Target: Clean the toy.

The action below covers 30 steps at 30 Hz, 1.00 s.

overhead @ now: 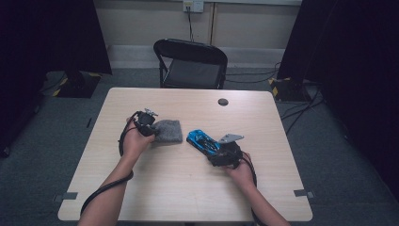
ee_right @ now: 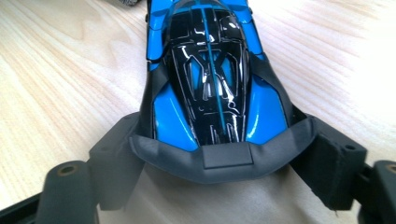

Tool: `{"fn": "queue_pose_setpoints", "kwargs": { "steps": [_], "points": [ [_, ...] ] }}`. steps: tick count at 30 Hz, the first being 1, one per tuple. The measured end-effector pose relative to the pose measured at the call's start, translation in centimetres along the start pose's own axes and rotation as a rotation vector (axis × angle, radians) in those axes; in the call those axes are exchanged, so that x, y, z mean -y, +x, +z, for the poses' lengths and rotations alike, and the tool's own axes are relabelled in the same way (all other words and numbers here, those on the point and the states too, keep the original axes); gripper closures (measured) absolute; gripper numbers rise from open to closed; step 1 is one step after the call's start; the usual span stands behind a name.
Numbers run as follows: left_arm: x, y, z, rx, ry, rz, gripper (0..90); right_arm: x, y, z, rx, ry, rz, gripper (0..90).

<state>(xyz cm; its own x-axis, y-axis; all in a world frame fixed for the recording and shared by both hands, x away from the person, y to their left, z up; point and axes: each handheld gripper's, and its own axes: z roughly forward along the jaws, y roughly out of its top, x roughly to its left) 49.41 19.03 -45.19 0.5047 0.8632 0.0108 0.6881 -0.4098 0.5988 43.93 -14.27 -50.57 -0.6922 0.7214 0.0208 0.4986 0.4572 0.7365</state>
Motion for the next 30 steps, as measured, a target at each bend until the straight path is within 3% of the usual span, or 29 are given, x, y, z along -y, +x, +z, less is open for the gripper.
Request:
{"fn": "queue_pose_setpoints", "kwargs": {
  "steps": [6, 11, 20, 25, 30],
  "points": [
    [0.5, -0.3, -0.7, 0.012, -0.009, 0.023, 77.3, -0.2, -0.2, -0.4, -0.021, 0.006, 0.015, 21.1],
    [0.9, -0.7, -1.2, 0.037, -0.023, 0.034, 77.3, -0.5, -0.2, -1.1, -0.028, 0.020, -0.004, 20.0],
    [1.4, -2.0, -2.3, 0.084, -0.049, 0.059, 77.3, -2.0, -0.1, -2.9, -0.031, -0.024, -0.021, 22.1],
    [1.6, -2.7, -2.8, 0.110, -0.058, 0.082, 77.3, -2.9, 0.1, -2.8, -0.024, -0.032, -0.042, 24.4],
    [2.1, -3.6, -3.2, 0.133, -0.058, 0.100, 77.3, -4.0, -0.2, -2.1, -0.041, -0.040, -0.016, 30.3]
  ]
}}
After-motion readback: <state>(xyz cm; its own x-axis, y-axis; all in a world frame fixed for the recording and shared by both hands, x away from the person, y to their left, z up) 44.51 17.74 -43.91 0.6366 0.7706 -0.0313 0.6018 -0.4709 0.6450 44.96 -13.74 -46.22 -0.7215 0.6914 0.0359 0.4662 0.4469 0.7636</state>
